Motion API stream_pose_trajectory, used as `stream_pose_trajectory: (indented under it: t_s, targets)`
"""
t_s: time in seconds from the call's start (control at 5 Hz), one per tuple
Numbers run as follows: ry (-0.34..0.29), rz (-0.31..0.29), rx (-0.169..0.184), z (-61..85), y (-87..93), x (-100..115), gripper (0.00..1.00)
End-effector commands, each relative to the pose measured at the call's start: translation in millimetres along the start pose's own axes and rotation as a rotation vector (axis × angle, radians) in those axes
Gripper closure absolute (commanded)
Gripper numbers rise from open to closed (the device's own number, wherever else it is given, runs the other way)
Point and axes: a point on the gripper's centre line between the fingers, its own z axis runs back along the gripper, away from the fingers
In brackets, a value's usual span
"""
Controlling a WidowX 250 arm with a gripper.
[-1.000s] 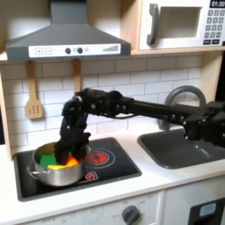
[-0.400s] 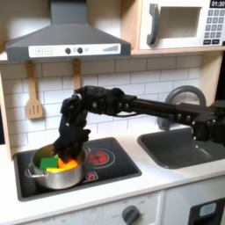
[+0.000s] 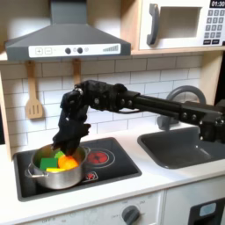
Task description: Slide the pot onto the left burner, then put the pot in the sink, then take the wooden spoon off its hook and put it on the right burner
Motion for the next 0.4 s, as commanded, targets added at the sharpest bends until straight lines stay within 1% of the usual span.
stream_pose_trajectory:
  t_s: [0.0,0.2]
  targets:
    - [0.051,-0.018,0.004,-5.9,-2.3,-3.5,0.00]
    - [0.057,-0.016,0.011,-1.2,-1.4,0.6,0.00]
